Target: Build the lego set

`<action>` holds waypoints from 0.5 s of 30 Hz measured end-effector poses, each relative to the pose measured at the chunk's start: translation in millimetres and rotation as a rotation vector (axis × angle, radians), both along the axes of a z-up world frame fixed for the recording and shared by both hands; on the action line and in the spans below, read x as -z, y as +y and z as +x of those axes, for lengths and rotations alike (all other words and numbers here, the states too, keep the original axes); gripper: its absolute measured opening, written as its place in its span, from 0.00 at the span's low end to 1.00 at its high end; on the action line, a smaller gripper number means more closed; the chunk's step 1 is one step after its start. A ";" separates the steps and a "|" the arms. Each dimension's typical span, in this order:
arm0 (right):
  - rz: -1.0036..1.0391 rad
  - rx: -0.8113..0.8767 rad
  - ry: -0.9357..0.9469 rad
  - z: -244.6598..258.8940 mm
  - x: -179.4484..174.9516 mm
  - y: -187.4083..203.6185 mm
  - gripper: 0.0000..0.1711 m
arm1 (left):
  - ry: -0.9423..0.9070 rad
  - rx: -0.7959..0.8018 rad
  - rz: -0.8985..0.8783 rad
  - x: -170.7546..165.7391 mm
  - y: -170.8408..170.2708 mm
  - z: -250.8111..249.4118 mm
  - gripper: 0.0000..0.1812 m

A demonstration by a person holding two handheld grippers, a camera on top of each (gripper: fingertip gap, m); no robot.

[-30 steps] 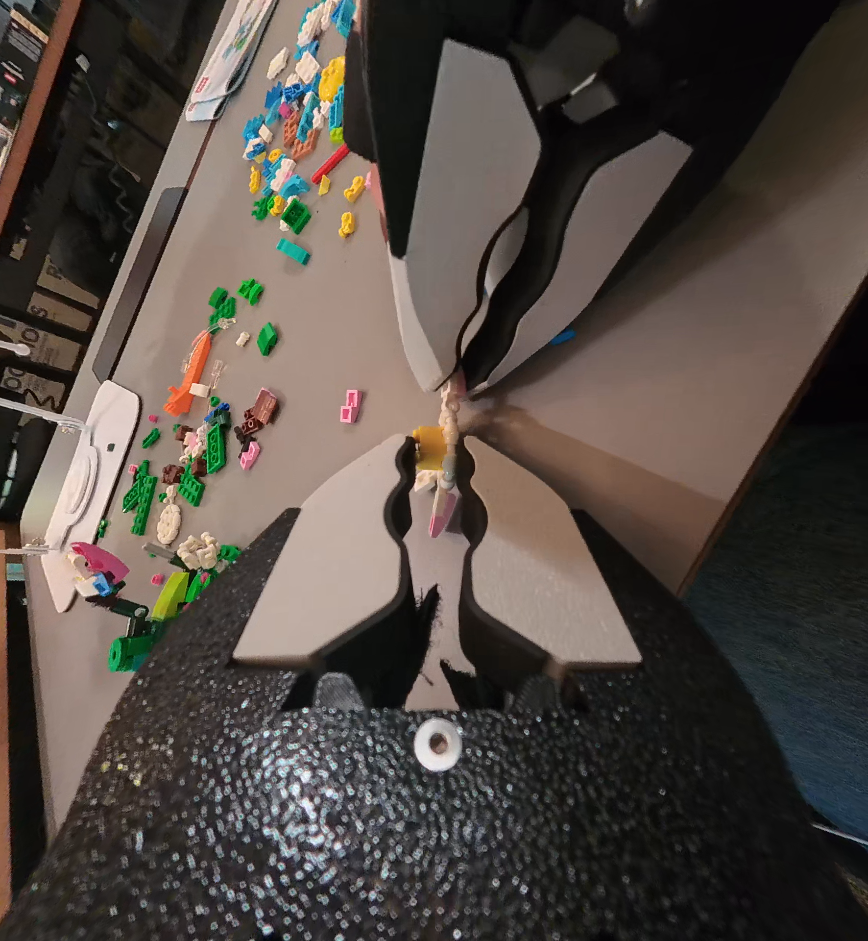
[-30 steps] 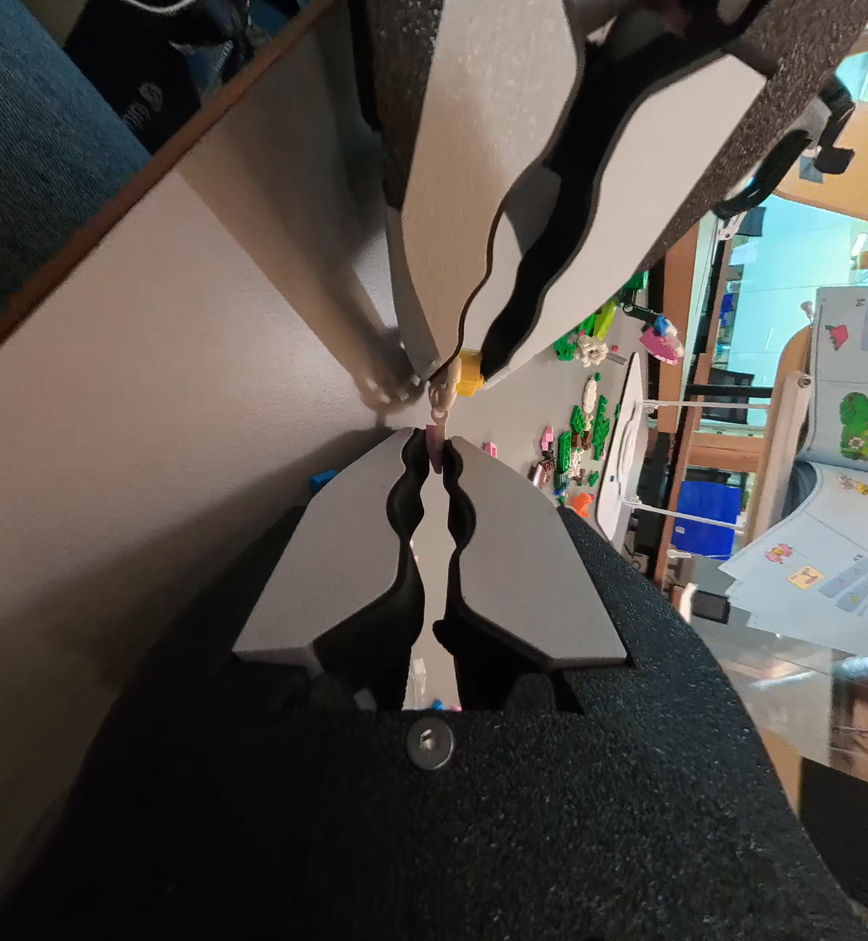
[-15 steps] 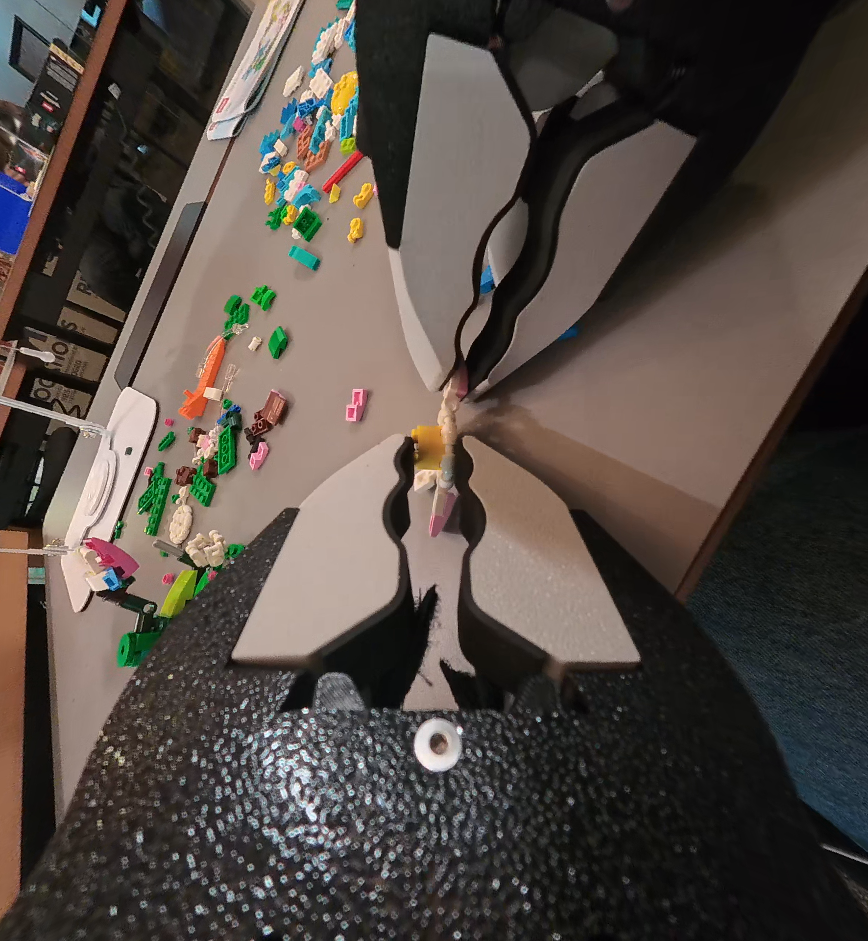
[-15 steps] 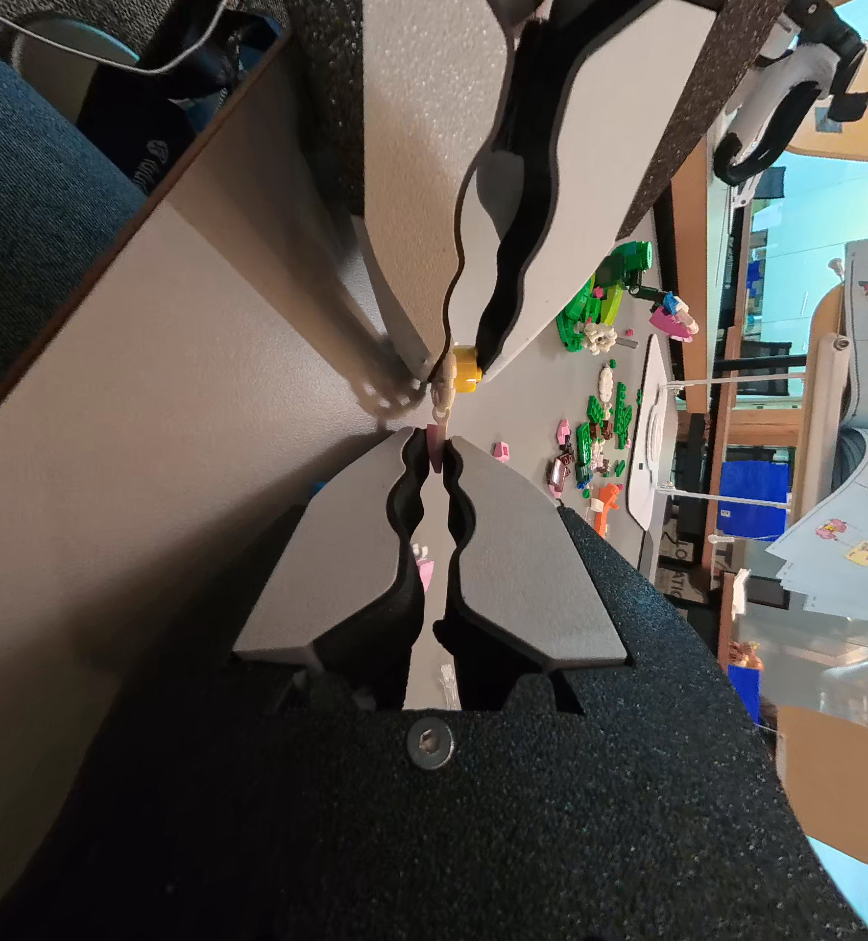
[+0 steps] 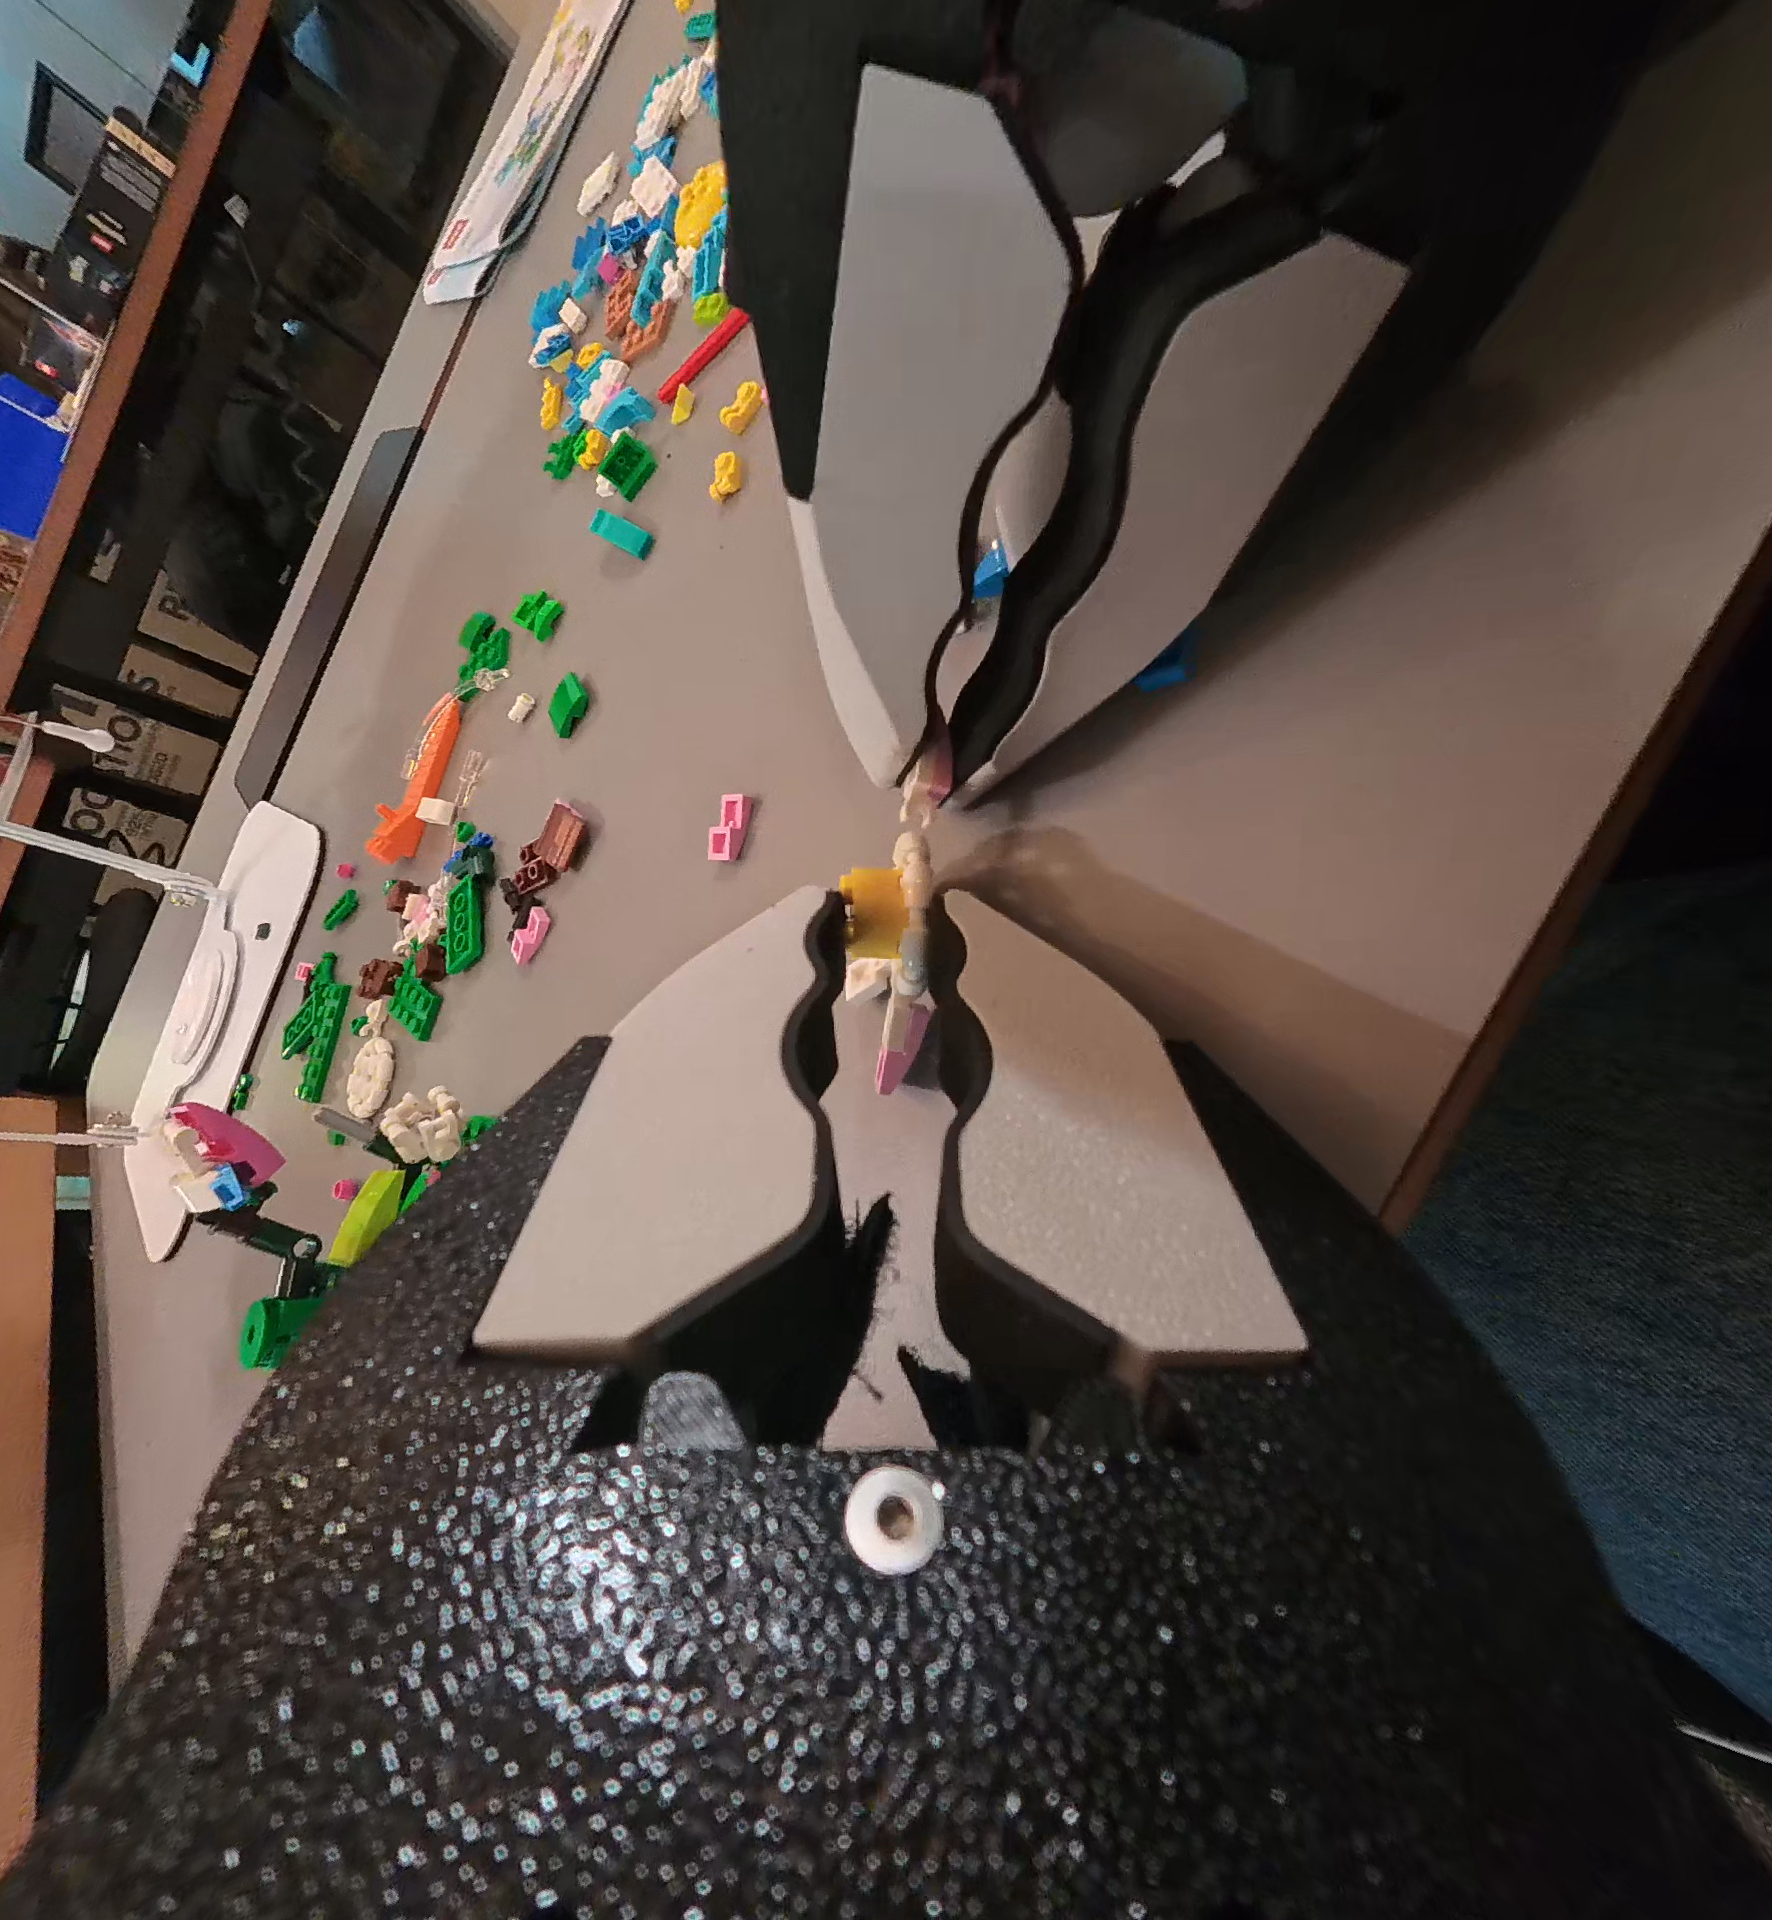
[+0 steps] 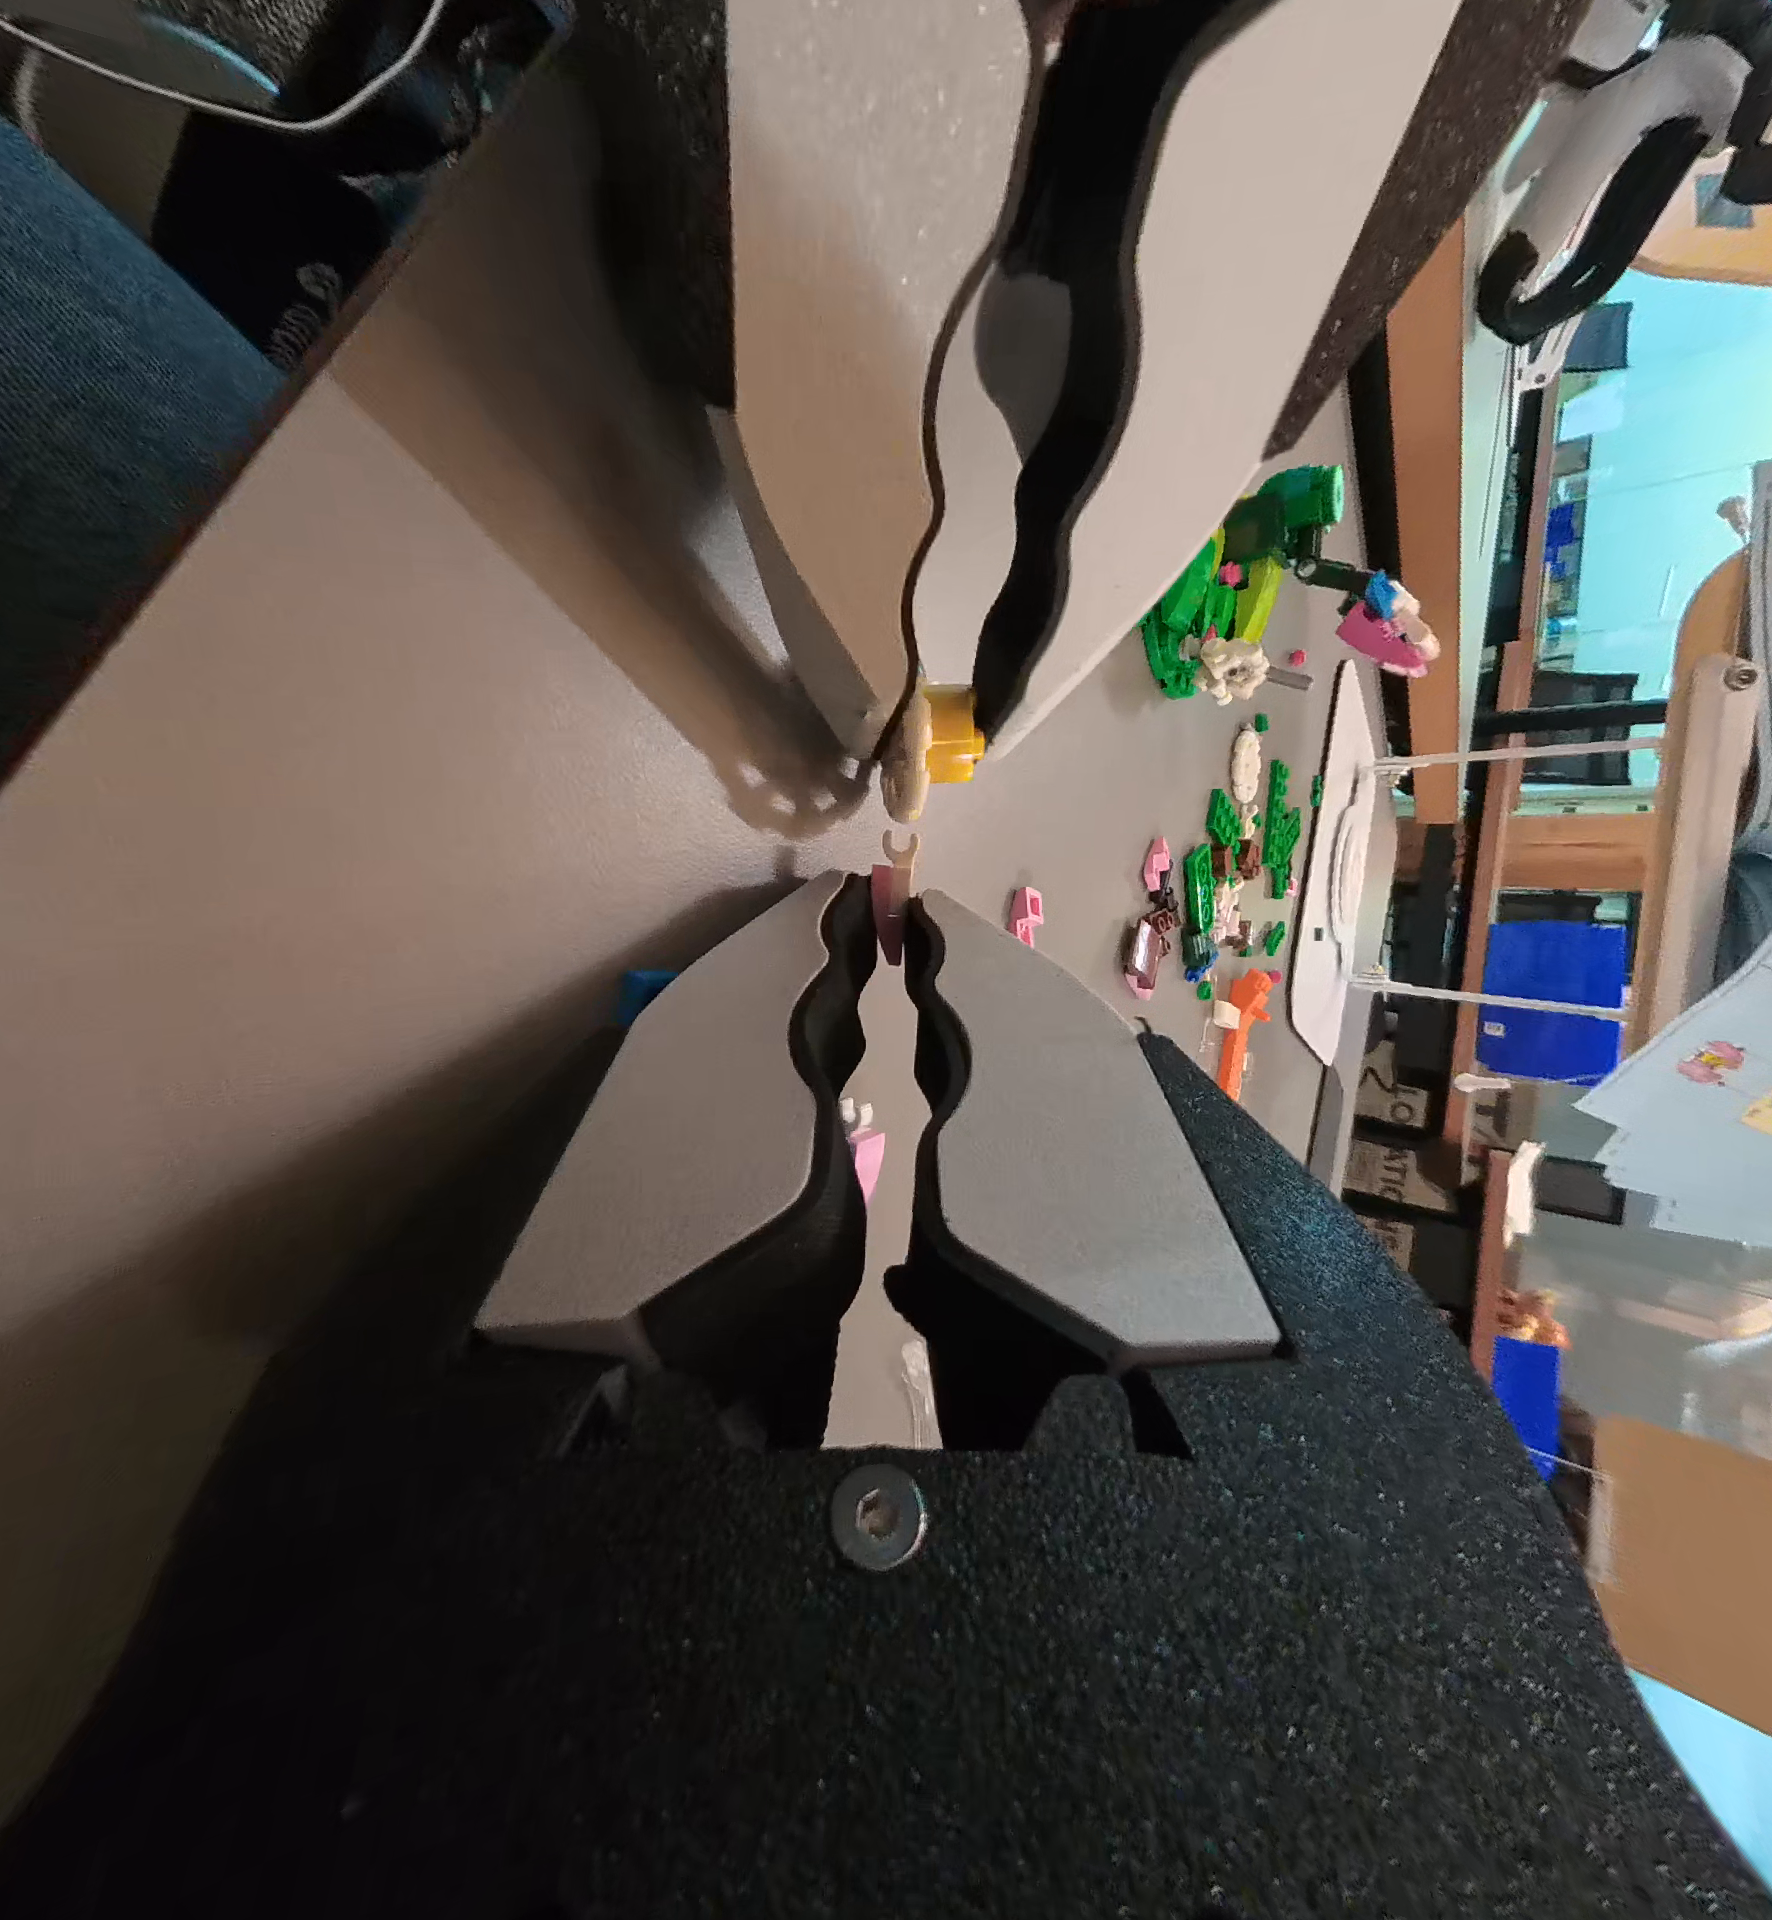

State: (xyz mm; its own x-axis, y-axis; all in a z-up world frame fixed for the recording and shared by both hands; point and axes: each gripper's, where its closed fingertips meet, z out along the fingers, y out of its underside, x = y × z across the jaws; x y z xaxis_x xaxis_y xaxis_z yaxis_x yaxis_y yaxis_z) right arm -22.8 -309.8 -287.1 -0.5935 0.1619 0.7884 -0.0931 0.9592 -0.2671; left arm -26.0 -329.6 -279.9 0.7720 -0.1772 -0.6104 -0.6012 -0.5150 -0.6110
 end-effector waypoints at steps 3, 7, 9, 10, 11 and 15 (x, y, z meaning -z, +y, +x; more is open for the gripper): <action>0.009 -0.002 0.003 -0.4 -0.1 -1.7 0.03 | 0.006 0.000 -0.002 0.1 0.4 0.3 0.08; 0.009 0.001 0.000 -0.3 -0.1 -1.8 0.03 | 0.021 0.000 -0.010 0.2 0.5 0.6 0.08; 0.013 -0.002 0.005 -0.3 0.0 -1.9 0.03 | 0.021 -0.003 -0.011 0.4 0.5 0.6 0.08; 0.010 -0.002 0.003 -0.2 -0.1 -2.0 0.03 | 0.023 -0.004 -0.012 0.4 0.6 0.6 0.08; 0.008 -0.005 0.002 -0.2 -0.1 -2.1 0.03 | 0.025 -0.005 -0.013 0.3 0.7 0.6 0.08; -0.002 -0.017 0.004 -0.1 -0.2 -2.4 0.03 | 0.027 -0.010 -0.012 0.4 0.9 0.7 0.08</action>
State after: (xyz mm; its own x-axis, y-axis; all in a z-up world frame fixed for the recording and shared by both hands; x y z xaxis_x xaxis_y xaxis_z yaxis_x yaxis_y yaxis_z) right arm -22.9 -312.2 -286.9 -0.5929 0.1533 0.7905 -0.1107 0.9569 -0.2686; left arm -25.3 -328.7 -280.3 0.7572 -0.1770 -0.6288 -0.6121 -0.5283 -0.5884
